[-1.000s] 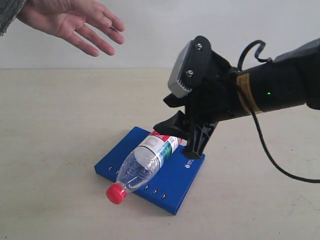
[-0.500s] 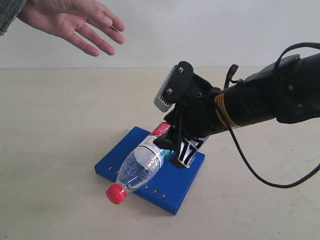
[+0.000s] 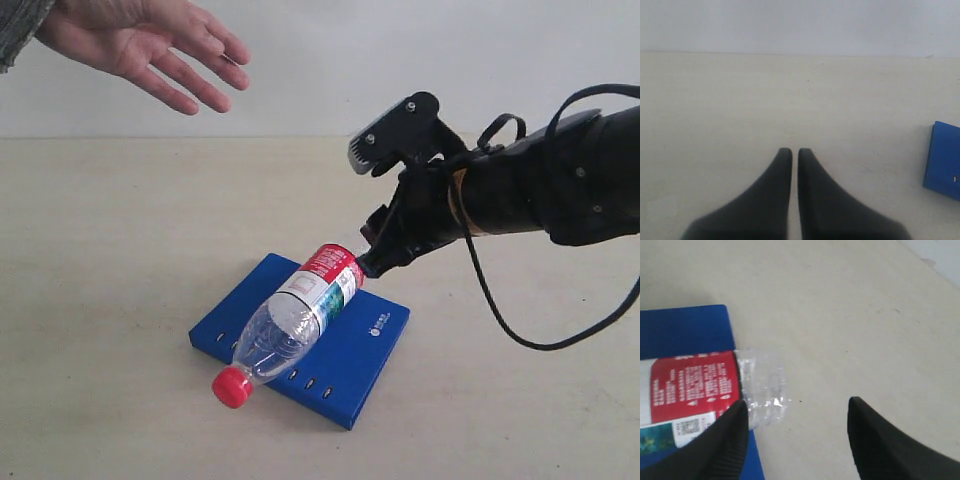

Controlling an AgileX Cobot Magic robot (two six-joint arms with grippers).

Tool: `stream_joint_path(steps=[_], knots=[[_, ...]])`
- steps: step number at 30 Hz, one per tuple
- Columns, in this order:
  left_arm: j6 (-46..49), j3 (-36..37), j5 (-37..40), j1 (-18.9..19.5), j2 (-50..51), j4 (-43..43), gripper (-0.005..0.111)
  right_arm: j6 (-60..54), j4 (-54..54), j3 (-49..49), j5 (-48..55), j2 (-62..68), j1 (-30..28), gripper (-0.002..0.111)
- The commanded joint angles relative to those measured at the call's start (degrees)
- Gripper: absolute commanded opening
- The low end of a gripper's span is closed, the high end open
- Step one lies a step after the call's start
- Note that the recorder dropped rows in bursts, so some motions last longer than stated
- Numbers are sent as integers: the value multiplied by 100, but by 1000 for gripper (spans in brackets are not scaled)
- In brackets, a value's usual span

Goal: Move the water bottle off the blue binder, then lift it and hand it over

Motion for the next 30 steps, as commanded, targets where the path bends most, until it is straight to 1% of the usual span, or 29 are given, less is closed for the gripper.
stream_joint_path(steps=[1, 3, 6, 7, 10, 12, 16, 19, 22, 23, 24, 27, 29, 30], knots=[[28, 16, -75, 0, 39, 6, 4, 1100, 871, -14, 884, -209, -5, 52], [28, 16, -75, 0, 39, 6, 4, 1880, 912, 126, 1099, -363, -5, 52], [28, 16, -75, 0, 39, 6, 4, 2400, 832, 564, 1096, -615, -27, 52], [28, 16, -75, 0, 39, 6, 4, 2728, 872, 778, 1071, -711, -27, 52], [28, 16, -75, 0, 39, 6, 4, 4218, 990, 1471, 1039, -1031, -27, 52], [28, 16, -75, 0, 39, 6, 4, 4156, 1056, 1834, 1024, -1271, -27, 52], [28, 16, -75, 0, 39, 6, 4, 3298, -104, 2307, 796, -1783, -27, 52], [28, 16, -75, 0, 39, 6, 4, 2507, -157, 2418, 362, -2166, -27, 52], [28, 16, -75, 0, 39, 6, 4, 2147, -157, 2418, -110, -2359, -27, 52], [28, 16, -75, 0, 39, 6, 4, 2207, -281, 2418, -169, -2409, -27, 52], [28, 16, -75, 0, 39, 6, 4, 2444, -281, 2429, -136, -2429, -27, 52], [28, 16, -75, 0, 39, 6, 4, 2827, -281, 2442, 749, -2448, 290, 52], [28, 16, -64, 0, 39, 6, 4, 2536, -281, 2449, 1509, -2448, 538, 52], [28, 16, -64, 0, 39, 6, 4, 2067, -281, 2449, 1679, -2448, 643, 52]])
